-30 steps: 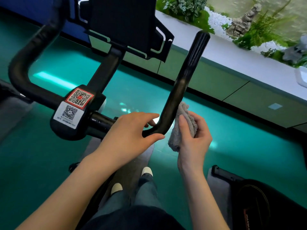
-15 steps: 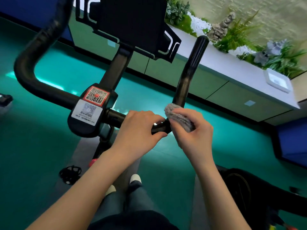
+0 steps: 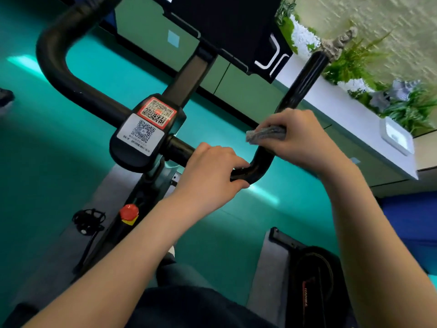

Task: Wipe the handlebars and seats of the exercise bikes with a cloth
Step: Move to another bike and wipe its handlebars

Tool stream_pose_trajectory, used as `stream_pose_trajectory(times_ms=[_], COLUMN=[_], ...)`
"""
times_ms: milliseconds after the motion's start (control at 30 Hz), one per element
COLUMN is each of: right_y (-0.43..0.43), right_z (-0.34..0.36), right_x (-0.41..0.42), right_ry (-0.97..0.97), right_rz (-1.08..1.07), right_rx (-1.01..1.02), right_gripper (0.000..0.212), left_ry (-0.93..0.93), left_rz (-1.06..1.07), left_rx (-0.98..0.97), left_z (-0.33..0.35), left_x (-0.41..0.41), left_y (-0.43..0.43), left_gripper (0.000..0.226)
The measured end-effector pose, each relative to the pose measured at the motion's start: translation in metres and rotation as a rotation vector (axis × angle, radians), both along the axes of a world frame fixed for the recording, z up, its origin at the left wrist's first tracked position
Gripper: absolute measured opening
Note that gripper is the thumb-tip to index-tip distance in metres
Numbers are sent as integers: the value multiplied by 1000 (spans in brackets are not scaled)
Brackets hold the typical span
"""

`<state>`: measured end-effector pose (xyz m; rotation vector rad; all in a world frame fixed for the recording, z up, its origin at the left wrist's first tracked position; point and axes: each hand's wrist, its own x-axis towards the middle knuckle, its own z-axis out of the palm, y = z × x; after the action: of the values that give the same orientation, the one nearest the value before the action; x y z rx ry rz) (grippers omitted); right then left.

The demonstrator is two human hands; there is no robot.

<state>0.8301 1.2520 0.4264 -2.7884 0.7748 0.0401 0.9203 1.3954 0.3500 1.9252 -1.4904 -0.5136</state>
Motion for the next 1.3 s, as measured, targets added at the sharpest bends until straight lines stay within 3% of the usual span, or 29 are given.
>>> stream_pose_trajectory(times_ms=[133,333,533,700,1000,1133,1300], right_y=[-30,-20,-31,-17,11,17,45], right_z=[5,-3,-1,-6,-14,-22,-37], right_x=[20,36,49,52,-6,-23,-23], right_ry=[127,475,511,645,120,-208,-236], right_rz=[-16,135,153,246,221,17,-11], right_rx=[-31,138,89,180,119,146,144], right_gripper=[16,10,10,10,7,5,5], left_ry=[-12,-17,14,14,-32,-117,-222], left_rz=[-9,3,26,49,133,177,191], left_rx=[6,-25,-28,-80,-122,-105,-47], left_z=[-1,-1,0,-1,1,4,6], left_x=[0,-2,-2,-4,-11,-9,-2], left_y=[0,3,3,5,17,23,31], left_gripper=[26,30,29,31,29,34,44])
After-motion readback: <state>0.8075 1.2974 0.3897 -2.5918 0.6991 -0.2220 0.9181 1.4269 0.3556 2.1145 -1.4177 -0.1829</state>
